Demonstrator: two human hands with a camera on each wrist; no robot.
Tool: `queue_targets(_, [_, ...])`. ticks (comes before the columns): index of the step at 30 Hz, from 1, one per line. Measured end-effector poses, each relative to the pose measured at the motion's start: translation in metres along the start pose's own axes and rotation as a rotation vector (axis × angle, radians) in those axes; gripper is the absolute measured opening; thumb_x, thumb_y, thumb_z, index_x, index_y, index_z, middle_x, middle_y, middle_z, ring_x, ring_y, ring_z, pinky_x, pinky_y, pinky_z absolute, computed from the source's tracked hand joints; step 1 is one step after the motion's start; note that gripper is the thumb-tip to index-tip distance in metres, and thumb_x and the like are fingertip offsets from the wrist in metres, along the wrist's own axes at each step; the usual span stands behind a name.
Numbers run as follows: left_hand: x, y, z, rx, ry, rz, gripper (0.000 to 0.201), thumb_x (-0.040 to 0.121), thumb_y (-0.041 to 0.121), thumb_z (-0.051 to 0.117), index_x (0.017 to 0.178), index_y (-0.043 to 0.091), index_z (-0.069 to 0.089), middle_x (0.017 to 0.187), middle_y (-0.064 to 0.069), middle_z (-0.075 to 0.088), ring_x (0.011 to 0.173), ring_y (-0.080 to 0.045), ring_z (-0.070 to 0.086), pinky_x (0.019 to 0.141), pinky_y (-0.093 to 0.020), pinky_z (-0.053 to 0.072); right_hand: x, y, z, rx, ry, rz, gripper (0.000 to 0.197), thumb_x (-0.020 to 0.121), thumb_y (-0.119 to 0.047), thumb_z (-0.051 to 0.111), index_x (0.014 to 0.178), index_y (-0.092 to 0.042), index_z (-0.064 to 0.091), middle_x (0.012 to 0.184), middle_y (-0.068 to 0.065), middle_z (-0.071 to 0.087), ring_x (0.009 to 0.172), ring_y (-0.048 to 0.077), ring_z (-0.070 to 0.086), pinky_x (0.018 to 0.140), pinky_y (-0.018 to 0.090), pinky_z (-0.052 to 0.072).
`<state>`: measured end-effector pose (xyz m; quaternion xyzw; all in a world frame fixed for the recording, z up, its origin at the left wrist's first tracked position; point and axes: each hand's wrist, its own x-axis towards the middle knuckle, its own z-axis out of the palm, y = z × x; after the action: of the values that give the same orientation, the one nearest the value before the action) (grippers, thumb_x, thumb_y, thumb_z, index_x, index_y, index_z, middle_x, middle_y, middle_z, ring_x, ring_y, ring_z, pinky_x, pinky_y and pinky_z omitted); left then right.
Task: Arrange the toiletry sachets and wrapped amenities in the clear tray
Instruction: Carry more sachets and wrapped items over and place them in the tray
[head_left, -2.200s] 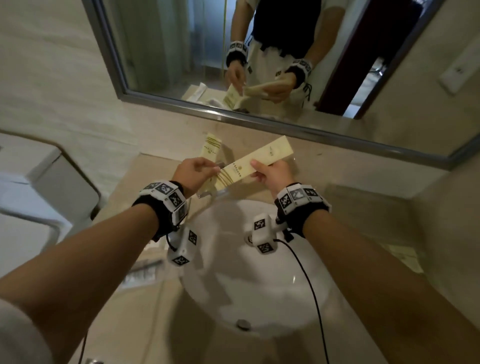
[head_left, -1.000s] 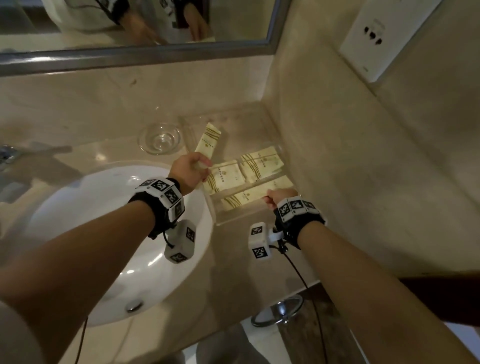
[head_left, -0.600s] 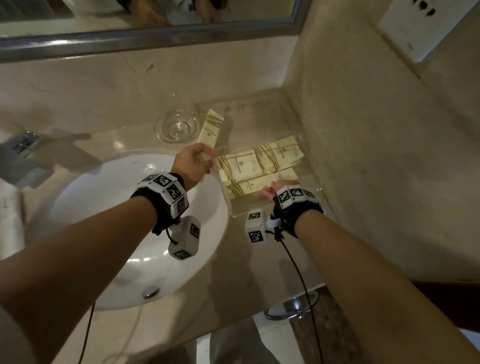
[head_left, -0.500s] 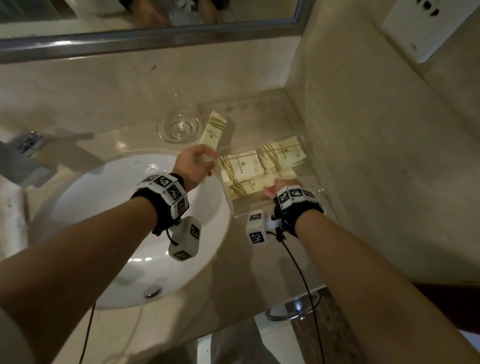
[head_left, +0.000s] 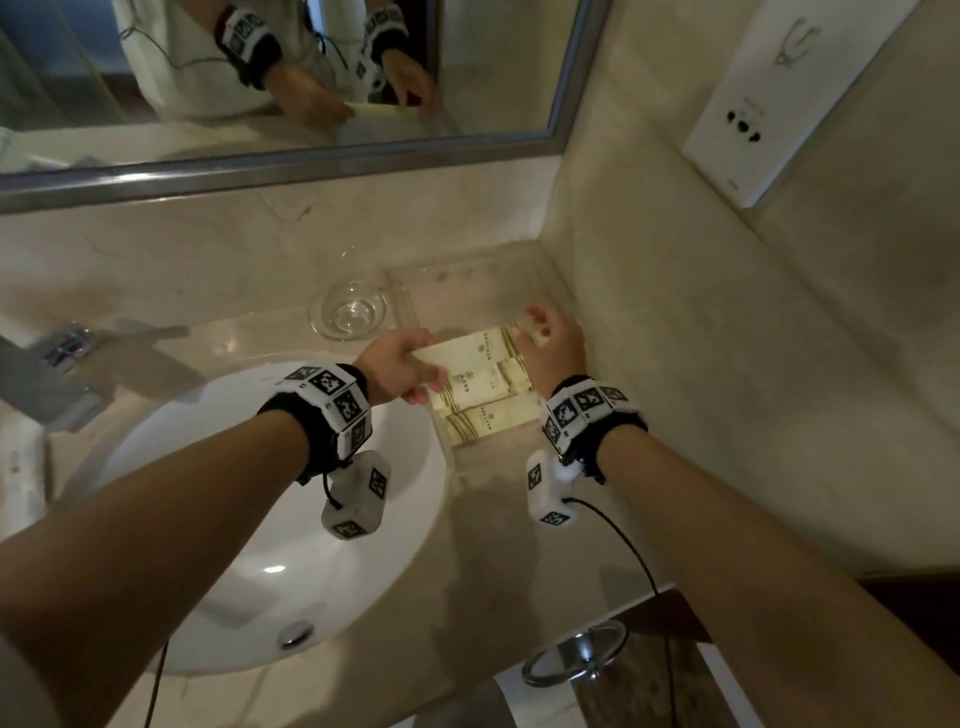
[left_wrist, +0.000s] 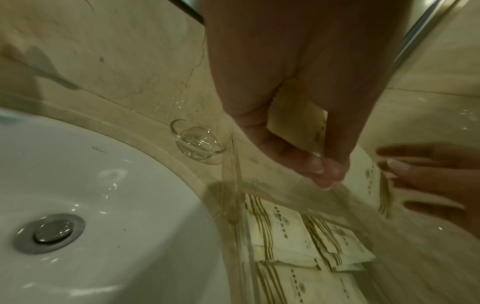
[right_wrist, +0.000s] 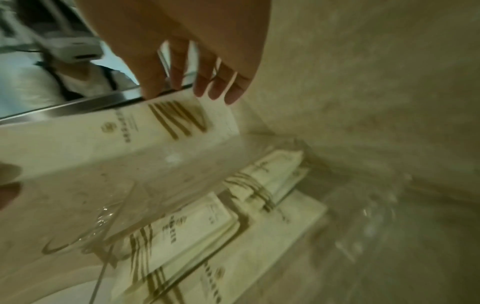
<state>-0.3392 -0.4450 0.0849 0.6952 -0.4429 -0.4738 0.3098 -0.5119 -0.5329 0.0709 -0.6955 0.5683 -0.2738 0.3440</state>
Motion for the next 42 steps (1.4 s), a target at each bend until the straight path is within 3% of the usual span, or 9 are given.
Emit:
queue_targets(5, [0.002, 0.006, -0.004, -0.004, 0.022, 0.007, 0.013, 0.083, 0.002, 0.065, 0.079, 0.014, 0.062, 0.065, -0.004, 0.062, 0.036, -0.001, 0.057, 0.044, -0.015, 0.052, 0.000, -0.011, -0.005, -0.255, -0.314, -0.245, 0.036, 0.086, -0.025, 0.062, 0.121, -0.020, 0.060, 0.127, 0.002, 0.059, 0.121, 0.025, 0.048, 0.106, 0.042, 0.037])
queue_targets(11, [0.008, 0.009, -0.008, -0.065, 0.145, 0.080, 0.028, 0.079, -0.003, 0.066, 0.104, 0.009, 0.062, 0.076, -0.004, 0.064, 0.053, -0.002, 0.065, 0.064, -0.020, 0.057, -0.008, -0.013, -0.005, -0.446, -0.396, -0.260, 0.023, 0.086, -0.029, 0.062, 0.097, -0.009, 0.069, 0.083, 0.004, 0.059, 0.093, 0.022, 0.052, 0.090, 0.034, 0.042])
queue_targets(14, [0.007, 0.012, -0.007, -0.209, 0.223, 0.121, 0.044, 0.078, -0.010, 0.063, 0.118, 0.008, 0.053, 0.076, -0.003, 0.059, 0.069, -0.016, 0.061, 0.065, -0.019, 0.056, -0.007, -0.009, -0.003, -0.292, -0.465, -0.171, 0.016, 0.084, -0.019, 0.066, 0.085, -0.004, 0.064, 0.079, 0.004, 0.055, 0.078, 0.018, 0.050, 0.075, 0.029, 0.041])
queue_targets(18, [0.007, 0.008, -0.004, -0.175, 0.174, 0.092, 0.047, 0.081, -0.011, 0.059, 0.125, 0.006, 0.049, 0.080, 0.000, 0.061, 0.081, -0.018, 0.059, 0.074, -0.022, 0.050, -0.008, -0.011, -0.006, 0.111, -0.445, 0.042, 0.021, 0.084, -0.005, 0.065, 0.104, 0.000, 0.061, 0.078, 0.007, 0.060, 0.061, 0.020, 0.059, 0.071, 0.039, 0.055])
queue_targets(22, [0.010, 0.002, 0.000, -0.061, 0.123, 0.016, 0.038, 0.083, 0.000, 0.062, 0.121, 0.004, 0.055, 0.100, -0.011, 0.064, 0.093, -0.019, 0.057, 0.086, -0.028, 0.045, -0.005, -0.012, -0.012, 0.356, -0.428, 0.190, 0.012, 0.085, -0.003, 0.063, 0.096, 0.000, 0.059, 0.075, 0.009, 0.065, 0.053, 0.012, 0.067, 0.057, 0.024, 0.058])
queue_targets(29, [0.017, 0.001, 0.016, 0.040, 0.072, 0.032, 0.029, 0.084, 0.003, 0.063, 0.112, -0.002, 0.061, 0.079, -0.004, 0.061, 0.067, -0.012, 0.057, 0.052, -0.004, 0.045, -0.003, -0.010, -0.017, 0.699, -0.426, 0.381, 0.011, 0.090, -0.010, 0.059, 0.085, -0.001, 0.056, 0.078, 0.017, 0.063, 0.049, 0.015, 0.068, 0.050, 0.023, 0.057])
queue_targets(33, [0.024, -0.002, 0.017, 0.061, 0.035, 0.059, 0.029, 0.085, 0.001, 0.061, 0.114, 0.003, 0.064, 0.079, 0.000, 0.061, 0.049, 0.008, 0.059, 0.050, 0.000, 0.044, 0.004, 0.004, -0.020, 0.650, -0.189, 0.430, 0.014, 0.088, -0.013, 0.061, 0.076, -0.012, 0.056, 0.069, 0.004, 0.057, 0.049, 0.013, 0.053, 0.039, 0.019, 0.037])
queue_targets(39, [0.036, -0.012, 0.025, 0.135, -0.033, 0.001, 0.028, 0.085, 0.000, 0.060, 0.113, 0.000, 0.064, 0.085, -0.007, 0.062, 0.042, 0.011, 0.055, 0.049, -0.003, 0.044, 0.011, 0.033, -0.030, 0.585, -0.110, 0.554, 0.031, 0.085, -0.005, 0.065, 0.114, -0.006, 0.052, 0.071, 0.008, 0.057, 0.034, 0.004, 0.055, 0.034, 0.015, 0.042])
queue_targets(42, [0.038, -0.014, 0.033, 0.098, -0.031, -0.039, 0.018, 0.086, -0.005, 0.057, 0.100, 0.003, 0.064, 0.069, -0.003, 0.057, 0.034, 0.007, 0.052, 0.041, -0.005, 0.041, 0.013, 0.044, -0.033, 0.581, -0.110, 0.623, 0.052, 0.088, 0.002, 0.058, 0.135, 0.009, 0.037, 0.077, 0.014, 0.057, 0.047, 0.014, 0.058, 0.049, 0.018, 0.054])
